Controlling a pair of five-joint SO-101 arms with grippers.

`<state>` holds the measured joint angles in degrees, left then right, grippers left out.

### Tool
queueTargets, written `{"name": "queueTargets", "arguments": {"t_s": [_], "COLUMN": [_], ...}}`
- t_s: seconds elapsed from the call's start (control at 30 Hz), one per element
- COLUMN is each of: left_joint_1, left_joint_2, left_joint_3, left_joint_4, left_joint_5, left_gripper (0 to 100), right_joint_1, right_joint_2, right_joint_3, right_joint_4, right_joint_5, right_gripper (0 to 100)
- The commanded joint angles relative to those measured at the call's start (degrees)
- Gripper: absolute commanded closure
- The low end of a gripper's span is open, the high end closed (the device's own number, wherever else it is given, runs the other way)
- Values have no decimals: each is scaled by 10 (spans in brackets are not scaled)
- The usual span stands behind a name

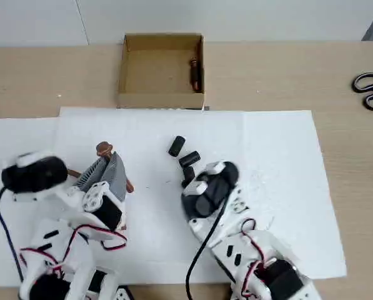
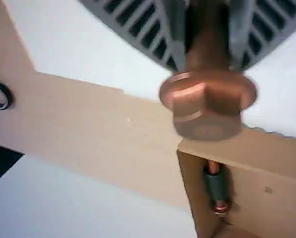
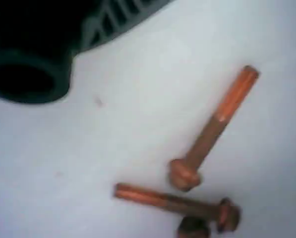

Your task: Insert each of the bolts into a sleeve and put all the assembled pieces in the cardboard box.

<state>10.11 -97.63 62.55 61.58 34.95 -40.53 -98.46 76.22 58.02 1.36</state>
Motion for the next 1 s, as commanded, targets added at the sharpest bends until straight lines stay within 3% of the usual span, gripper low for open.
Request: {"name": "queueTargets", "arguments": {"t_s": [0.0,0.27,0.47,0.97], "left_joint_1": [4,21,91,120], "left_joint_2": [-57,-65,-65,-62], "left_joint_3": [22,29,29,36], "left_joint_4": [-40,-59,-59,-59], "left_joint_5": [7,8,8,8], "left_gripper": [994,994,994,994], "right_joint_1": [-40,-111,-111,-112], "right_joint_2": [-15,-27,-25,-26], "right_joint_3": [4,3,5,5], "right_joint_4": [-19,-19,-55,-72], "right_joint_5": [-2,-1,0,27], "right_gripper": [995,995,995,995]}}
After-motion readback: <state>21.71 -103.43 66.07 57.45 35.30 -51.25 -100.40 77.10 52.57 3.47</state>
